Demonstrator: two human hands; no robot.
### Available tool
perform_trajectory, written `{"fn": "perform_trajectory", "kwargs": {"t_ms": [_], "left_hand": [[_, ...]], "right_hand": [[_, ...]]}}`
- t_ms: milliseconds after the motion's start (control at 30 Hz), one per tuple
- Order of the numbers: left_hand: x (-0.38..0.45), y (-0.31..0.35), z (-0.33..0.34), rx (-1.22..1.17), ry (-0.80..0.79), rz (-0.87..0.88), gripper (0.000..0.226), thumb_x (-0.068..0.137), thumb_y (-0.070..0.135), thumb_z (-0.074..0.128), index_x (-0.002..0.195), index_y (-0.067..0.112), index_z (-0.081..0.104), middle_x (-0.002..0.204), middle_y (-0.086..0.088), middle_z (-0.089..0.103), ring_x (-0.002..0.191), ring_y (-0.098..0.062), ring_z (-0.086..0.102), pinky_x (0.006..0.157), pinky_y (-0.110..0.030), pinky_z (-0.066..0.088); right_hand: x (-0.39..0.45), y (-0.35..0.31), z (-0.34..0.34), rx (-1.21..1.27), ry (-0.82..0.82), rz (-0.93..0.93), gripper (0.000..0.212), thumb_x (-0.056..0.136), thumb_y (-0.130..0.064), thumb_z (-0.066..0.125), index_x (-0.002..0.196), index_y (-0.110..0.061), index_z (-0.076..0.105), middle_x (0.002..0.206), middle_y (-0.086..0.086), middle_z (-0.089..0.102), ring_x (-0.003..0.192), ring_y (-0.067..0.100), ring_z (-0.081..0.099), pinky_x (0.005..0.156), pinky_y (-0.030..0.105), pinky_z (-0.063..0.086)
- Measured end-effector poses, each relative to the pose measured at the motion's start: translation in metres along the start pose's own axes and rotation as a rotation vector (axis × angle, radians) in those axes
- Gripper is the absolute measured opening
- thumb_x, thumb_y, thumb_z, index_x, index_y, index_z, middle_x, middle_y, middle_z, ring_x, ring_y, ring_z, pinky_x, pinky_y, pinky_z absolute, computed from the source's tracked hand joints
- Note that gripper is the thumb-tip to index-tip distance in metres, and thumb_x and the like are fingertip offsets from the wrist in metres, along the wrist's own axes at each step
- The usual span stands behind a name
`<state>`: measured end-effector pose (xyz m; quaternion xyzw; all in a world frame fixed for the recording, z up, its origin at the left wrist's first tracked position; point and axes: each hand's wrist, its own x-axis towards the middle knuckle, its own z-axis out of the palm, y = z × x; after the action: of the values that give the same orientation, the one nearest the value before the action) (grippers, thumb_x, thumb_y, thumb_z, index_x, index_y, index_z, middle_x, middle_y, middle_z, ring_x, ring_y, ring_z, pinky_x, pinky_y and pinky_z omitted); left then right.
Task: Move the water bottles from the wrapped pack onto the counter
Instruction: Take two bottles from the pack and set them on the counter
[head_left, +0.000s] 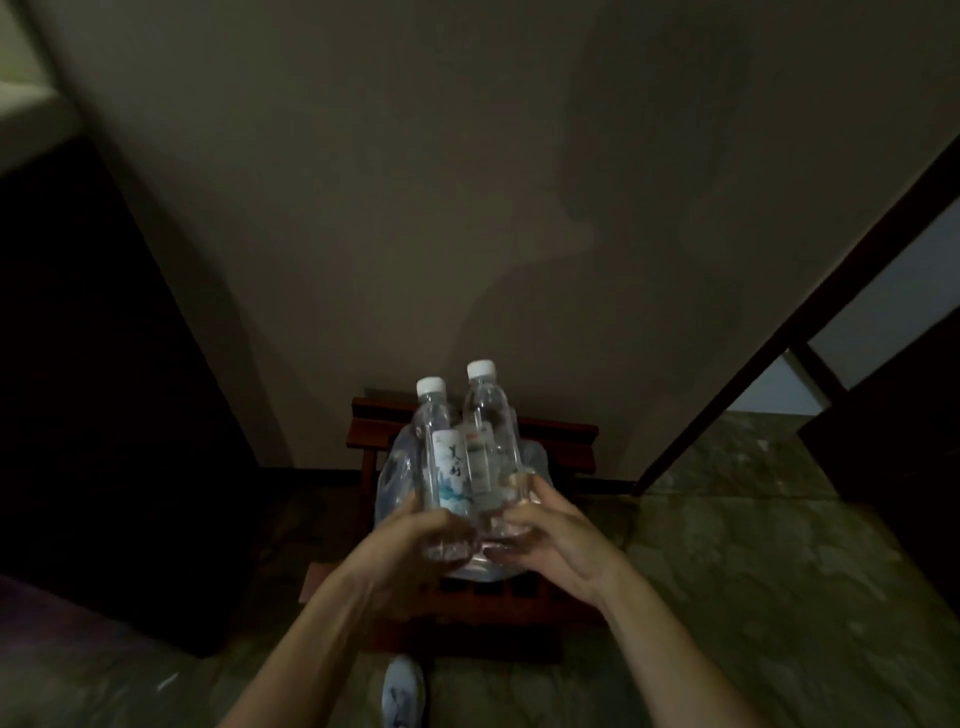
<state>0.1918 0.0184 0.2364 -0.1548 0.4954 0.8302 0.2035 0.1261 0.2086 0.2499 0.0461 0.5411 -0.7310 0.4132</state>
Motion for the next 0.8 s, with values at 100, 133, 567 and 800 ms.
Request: {"fn": "perform_trajectory", "kwargs": {"t_ms": [100, 133, 567, 800], "left_hand": [[-0.028, 0.031, 0.012, 0.081, 0.035, 0.178, 0.051, 0.07, 0.038, 0.083, 0.116, 0.036, 0.062, 0.116, -0.002, 0.071, 0.106, -0.023, 0.069, 0.081, -0.036, 0.058], [-0.036, 0.041, 0.015, 0.113, 0.066, 0.234, 0.055, 0.069, 0.042, 0.084, 0.117, 0.036, 0.06, 0.116, -0.002, 0.071, 0.105, -0.021, 0.07, 0.078, -0.033, 0.059], [-0.163, 0.128, -0.031, 0.131, 0.145, 0.659, 0.058, 0.074, 0.04, 0.079, 0.12, 0.02, 0.051, 0.11, -0.006, 0.072, 0.098, -0.027, 0.072, 0.072, -0.031, 0.059], [-0.253, 0.179, -0.114, 0.07, 0.264, 0.822, 0.046, 0.076, 0.033, 0.072, 0.113, 0.012, 0.056, 0.106, -0.012, 0.072, 0.092, -0.028, 0.073, 0.068, -0.034, 0.059]], "right_hand": [[-0.009, -0.015, 0.041, -0.047, 0.006, -0.126, 0.046, 0.077, -0.016, 0.076, 0.121, -0.016, 0.062, 0.12, 0.014, 0.068, 0.112, 0.031, 0.065, 0.101, 0.053, 0.047], [-0.01, -0.017, 0.055, -0.052, 0.021, -0.172, 0.045, 0.076, -0.021, 0.078, 0.119, -0.017, 0.063, 0.118, 0.014, 0.069, 0.111, 0.031, 0.065, 0.101, 0.054, 0.047], [-0.039, -0.04, 0.213, 0.059, -0.222, -0.521, 0.065, 0.074, -0.037, 0.068, 0.127, -0.001, 0.058, 0.122, 0.027, 0.063, 0.106, 0.037, 0.063, 0.084, 0.041, 0.055], [-0.02, -0.028, 0.358, -0.049, -0.165, -0.66, 0.074, 0.067, -0.042, 0.077, 0.127, -0.004, 0.057, 0.119, 0.023, 0.065, 0.11, 0.038, 0.064, 0.082, 0.041, 0.056]]}}
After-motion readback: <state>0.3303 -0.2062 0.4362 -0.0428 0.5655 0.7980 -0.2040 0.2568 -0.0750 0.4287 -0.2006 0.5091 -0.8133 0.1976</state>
